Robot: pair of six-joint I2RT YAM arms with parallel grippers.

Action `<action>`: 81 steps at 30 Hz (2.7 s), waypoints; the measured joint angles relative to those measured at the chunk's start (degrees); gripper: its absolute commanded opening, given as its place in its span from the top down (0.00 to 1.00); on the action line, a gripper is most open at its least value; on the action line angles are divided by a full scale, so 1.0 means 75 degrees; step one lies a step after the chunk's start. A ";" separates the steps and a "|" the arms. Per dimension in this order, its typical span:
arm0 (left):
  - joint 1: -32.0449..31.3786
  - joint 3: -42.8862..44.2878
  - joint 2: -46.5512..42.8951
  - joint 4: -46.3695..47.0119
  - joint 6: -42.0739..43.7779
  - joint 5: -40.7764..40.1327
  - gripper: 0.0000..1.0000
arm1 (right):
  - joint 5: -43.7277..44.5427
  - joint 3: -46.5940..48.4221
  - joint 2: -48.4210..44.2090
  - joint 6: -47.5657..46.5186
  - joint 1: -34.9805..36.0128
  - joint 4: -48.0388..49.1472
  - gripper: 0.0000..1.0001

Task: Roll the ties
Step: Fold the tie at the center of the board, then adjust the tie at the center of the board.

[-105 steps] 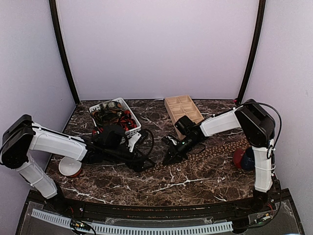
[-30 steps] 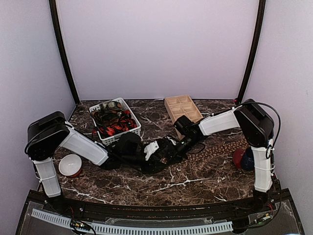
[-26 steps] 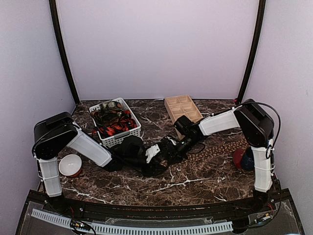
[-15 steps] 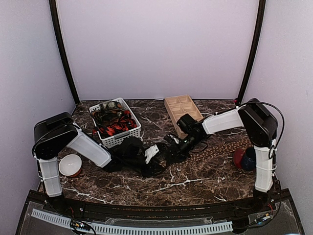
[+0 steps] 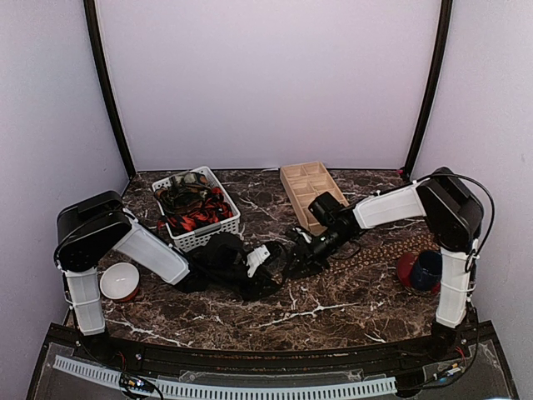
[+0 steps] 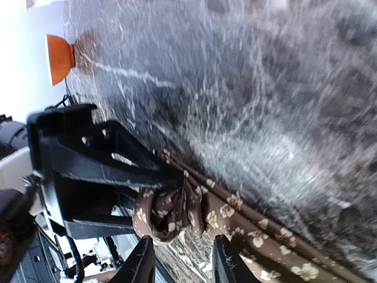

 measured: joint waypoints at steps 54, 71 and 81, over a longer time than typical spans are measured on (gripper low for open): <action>-0.0006 -0.0458 -0.0886 -0.0519 0.0516 -0.0035 0.14 | 0.0335 0.0565 0.0271 -0.0411 0.0303 -0.0772 1.00; -0.0006 0.0242 0.0090 -0.0396 0.0965 -0.0166 0.66 | 0.0495 0.0804 0.0277 -0.0586 0.0303 -0.0912 0.80; -0.0058 -0.0117 -0.0251 -0.0522 0.0860 -0.0175 0.67 | -0.0079 0.0274 0.0114 0.0361 0.0286 -0.0187 0.58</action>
